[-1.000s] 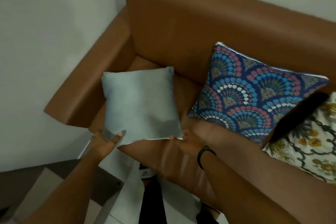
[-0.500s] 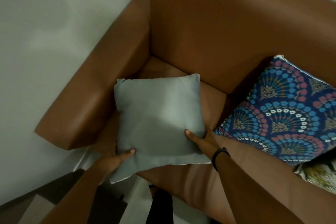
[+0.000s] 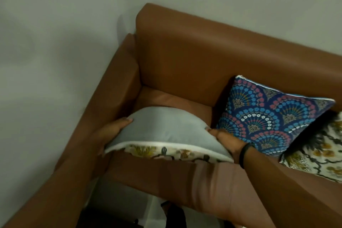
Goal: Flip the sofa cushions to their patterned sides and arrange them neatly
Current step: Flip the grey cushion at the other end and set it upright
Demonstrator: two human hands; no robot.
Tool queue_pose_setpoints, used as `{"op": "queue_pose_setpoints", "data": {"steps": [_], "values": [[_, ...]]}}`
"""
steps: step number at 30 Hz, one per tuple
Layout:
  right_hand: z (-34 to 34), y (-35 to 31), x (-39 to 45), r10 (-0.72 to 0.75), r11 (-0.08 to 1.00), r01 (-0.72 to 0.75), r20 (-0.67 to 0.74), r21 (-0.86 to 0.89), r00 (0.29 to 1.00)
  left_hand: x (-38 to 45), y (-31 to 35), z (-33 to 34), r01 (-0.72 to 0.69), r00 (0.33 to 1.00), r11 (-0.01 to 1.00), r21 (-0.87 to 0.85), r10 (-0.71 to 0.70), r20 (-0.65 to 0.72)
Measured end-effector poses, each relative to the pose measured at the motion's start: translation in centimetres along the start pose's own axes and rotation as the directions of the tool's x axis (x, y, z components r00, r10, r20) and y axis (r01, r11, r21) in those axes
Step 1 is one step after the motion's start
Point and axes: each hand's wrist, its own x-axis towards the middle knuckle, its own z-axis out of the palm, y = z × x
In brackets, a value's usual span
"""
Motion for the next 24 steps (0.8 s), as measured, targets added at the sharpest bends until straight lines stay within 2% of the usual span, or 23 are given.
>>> {"op": "queue_pose_setpoints", "data": {"steps": [3,8,11,14,17,19,20,21,22,23,24], "values": [[-1.6,-3.2,-1.0,0.049,0.982,-0.049,0.004,0.184,0.999,0.3,6.0,-1.4,0.087,0.996,0.996,0.008,-0.087,-0.007],[-3.2,-8.1,0.1,-0.02,0.937,0.035,-0.046,0.348,0.999,1.8,13.2,-0.9,0.022,0.999,0.993,-0.114,-0.016,0.05],[-3.4,-9.8,1.4,-0.052,0.934,0.073,-0.07,0.351,0.996,3.6,15.3,0.8,-0.033,0.993,0.977,-0.21,0.056,0.104],[-3.2,-11.3,2.9,-0.072,0.912,0.118,-0.13,0.393,0.989,5.5,16.7,3.2,-0.098,0.988,0.96,-0.264,0.126,0.092],[-2.4,-11.9,4.1,-0.115,0.905,0.208,-0.256,0.372,0.96,7.1,16.6,5.7,-0.195,0.978,0.957,-0.215,0.207,0.033],[-1.3,-11.2,5.1,-0.2,0.899,0.291,-0.286,0.326,0.937,8.7,15.3,7.1,-0.322,0.947,0.939,-0.119,0.318,-0.049],[-0.6,-10.0,5.6,-0.27,0.9,0.362,-0.34,0.244,0.901,9.4,14.0,7.6,-0.409,0.908,0.912,-0.016,0.405,-0.104],[0.0,-8.7,5.9,-0.384,0.885,0.459,-0.43,0.082,0.817,9.5,12.6,8.1,-0.493,0.852,0.863,0.107,0.504,-0.142],[0.7,-6.8,6.0,-0.53,0.831,0.534,-0.505,-0.153,0.681,9.5,10.9,8.7,-0.548,0.792,0.8,0.246,0.59,-0.153],[1.8,-4.8,5.8,-0.684,0.726,0.554,-0.513,-0.408,0.519,9.2,9.0,9.4,-0.575,0.725,0.709,0.408,0.673,-0.147],[3.0,-3.1,5.5,-0.809,0.588,0.526,-0.448,-0.614,0.381,8.9,7.2,10.1,-0.577,0.639,0.573,0.582,0.76,-0.115]]}}
